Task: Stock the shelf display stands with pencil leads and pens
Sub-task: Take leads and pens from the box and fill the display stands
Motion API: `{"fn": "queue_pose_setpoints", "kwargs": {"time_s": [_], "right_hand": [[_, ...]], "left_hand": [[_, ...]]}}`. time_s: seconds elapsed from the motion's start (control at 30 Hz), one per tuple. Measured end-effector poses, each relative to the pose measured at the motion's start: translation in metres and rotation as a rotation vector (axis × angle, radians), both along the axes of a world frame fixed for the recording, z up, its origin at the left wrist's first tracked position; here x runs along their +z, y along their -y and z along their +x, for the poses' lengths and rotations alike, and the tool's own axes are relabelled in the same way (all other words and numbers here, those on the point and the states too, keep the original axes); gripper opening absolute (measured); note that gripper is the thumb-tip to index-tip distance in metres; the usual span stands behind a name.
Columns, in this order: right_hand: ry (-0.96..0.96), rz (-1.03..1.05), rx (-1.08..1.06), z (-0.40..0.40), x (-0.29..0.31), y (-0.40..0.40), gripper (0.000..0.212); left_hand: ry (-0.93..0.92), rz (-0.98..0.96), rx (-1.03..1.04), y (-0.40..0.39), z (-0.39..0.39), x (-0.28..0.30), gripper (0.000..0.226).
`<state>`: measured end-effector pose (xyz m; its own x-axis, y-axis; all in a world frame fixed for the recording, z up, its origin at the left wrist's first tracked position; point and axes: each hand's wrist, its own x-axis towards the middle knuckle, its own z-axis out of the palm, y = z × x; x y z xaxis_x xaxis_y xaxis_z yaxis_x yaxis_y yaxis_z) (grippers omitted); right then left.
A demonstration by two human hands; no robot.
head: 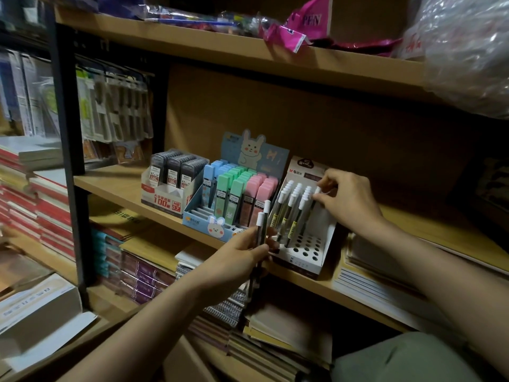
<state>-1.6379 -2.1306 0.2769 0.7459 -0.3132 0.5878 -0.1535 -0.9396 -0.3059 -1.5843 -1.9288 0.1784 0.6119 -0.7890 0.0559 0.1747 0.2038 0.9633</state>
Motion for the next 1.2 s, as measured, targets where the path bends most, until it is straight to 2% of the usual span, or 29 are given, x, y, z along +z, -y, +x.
{"fn": "queue_pose_setpoints", "kwargs": {"time_s": [0.13,0.23,0.3,0.37,0.5,0.6,0.73,0.83,1.1,1.2], "right_hand": [[-0.098,-0.007,-0.044,0.0,0.002,-0.002,0.012],[0.045,-0.063,0.002,-0.01,0.01,-0.01,0.024],[0.164,-0.046,0.125,-0.019,0.014,-0.02,0.016],[0.151,0.083,0.229,-0.028,0.014,-0.032,0.012],[-0.082,0.3,0.338,-0.03,0.004,-0.053,0.032],[-0.078,0.339,0.354,-0.027,-0.002,-0.058,0.033],[-0.118,0.544,0.442,-0.028,0.005,-0.056,0.032],[-0.11,0.654,0.493,-0.031,0.009,-0.056,0.03],[-0.022,0.466,0.474,-0.036,0.027,-0.046,0.027],[0.066,0.299,0.363,-0.04,0.047,-0.025,0.028]], "left_hand": [[-0.113,-0.143,-0.112,-0.004,-0.004,0.004,0.031],[-0.126,-0.169,-0.119,-0.006,-0.007,0.007,0.037],[-0.134,-0.182,-0.122,-0.007,-0.009,0.01,0.038],[-0.117,-0.19,-0.108,-0.008,-0.011,0.013,0.041],[-0.035,-0.177,-0.079,-0.007,-0.016,0.018,0.041],[0.032,-0.148,-0.071,-0.007,-0.02,0.021,0.038],[-0.061,-0.187,-0.137,-0.01,-0.017,0.021,0.036],[-0.038,-0.186,-0.15,-0.012,-0.016,0.021,0.031],[0.061,-0.133,-0.025,-0.002,-0.012,0.012,0.027],[0.218,-0.033,0.113,-0.001,-0.008,0.004,0.019]]}}
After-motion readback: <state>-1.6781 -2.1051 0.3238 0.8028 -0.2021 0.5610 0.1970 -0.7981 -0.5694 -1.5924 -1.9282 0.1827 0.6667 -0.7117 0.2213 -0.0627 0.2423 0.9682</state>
